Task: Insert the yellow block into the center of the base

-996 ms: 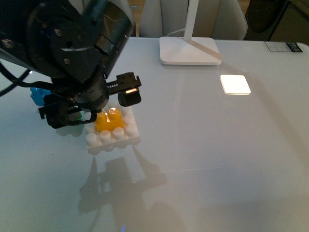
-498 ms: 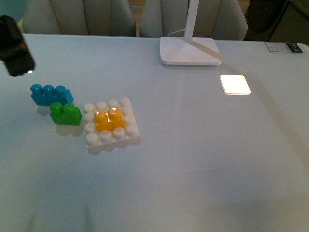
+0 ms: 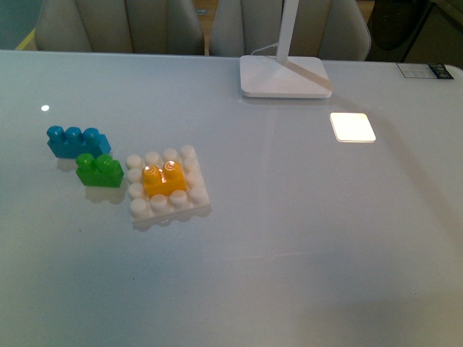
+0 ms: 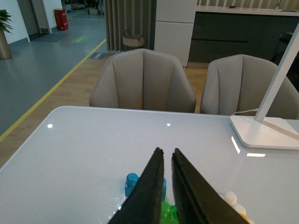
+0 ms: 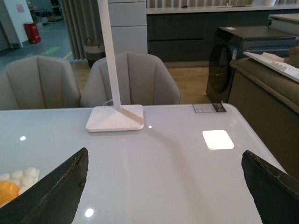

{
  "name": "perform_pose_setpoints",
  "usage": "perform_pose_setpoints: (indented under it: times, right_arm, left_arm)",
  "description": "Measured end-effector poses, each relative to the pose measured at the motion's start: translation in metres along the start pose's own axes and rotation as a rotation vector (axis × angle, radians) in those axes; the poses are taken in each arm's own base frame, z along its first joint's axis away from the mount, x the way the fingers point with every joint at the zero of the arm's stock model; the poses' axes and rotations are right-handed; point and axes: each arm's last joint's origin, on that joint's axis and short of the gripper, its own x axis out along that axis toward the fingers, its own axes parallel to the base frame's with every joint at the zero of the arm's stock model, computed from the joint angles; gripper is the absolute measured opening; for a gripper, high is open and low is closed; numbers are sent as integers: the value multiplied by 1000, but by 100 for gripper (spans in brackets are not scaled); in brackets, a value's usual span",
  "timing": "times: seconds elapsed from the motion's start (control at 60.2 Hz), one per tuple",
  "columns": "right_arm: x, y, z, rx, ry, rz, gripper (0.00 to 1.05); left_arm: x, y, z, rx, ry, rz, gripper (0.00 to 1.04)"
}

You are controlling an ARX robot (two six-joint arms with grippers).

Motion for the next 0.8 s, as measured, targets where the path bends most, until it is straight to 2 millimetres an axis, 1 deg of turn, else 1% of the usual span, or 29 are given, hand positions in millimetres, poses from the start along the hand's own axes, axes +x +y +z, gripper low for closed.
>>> perform_pose_setpoints:
  times: [0.017, 0.033, 0.432, 0.797]
  right_arm:
    - [0, 0, 0, 0, 0, 0, 96]
    - [0, 0, 0, 0, 0, 0, 96]
    - [0, 0, 0, 0, 0, 0, 96]
    - [0, 0, 0, 0, 0, 0, 96]
  left_arm:
    - [-2, 0, 1, 0, -3, 0, 3]
    - [-3, 0, 1, -2, -4, 0, 2]
    - [-37, 0, 2, 7, -8, 0, 3]
    - [-55, 0, 7, 7, -25, 0, 3]
